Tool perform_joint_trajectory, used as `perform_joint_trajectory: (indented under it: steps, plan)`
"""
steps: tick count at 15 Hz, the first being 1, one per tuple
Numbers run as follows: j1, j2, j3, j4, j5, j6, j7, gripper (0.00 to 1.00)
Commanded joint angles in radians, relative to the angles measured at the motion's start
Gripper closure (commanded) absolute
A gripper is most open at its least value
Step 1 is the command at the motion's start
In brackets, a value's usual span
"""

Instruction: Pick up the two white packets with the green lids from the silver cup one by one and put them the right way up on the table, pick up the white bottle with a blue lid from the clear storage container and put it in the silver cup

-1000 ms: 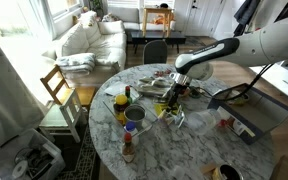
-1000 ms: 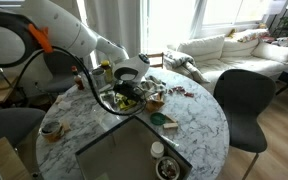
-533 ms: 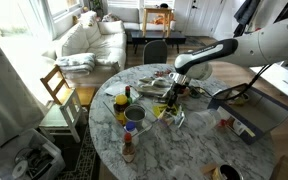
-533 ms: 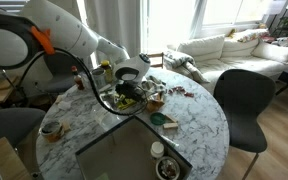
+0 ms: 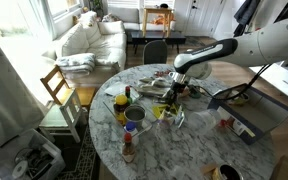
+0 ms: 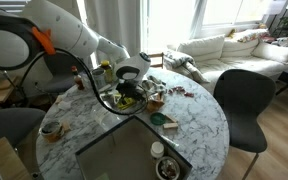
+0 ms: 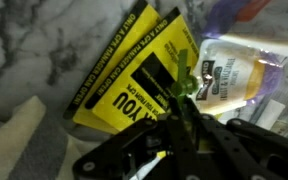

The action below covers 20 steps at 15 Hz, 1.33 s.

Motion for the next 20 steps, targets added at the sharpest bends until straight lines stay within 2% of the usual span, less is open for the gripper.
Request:
perform_joint_trajectory:
  steps: [1,14,20]
  plan:
    - [0.004,-0.025,0.008,0.012,-0.04,-0.023,0.061,1.0]
    - [0.106,-0.232,0.009,-0.126,-0.167,-0.019,0.228,0.99]
    - [0.14,-0.31,0.023,-0.219,-0.19,-0.004,0.25,0.99]
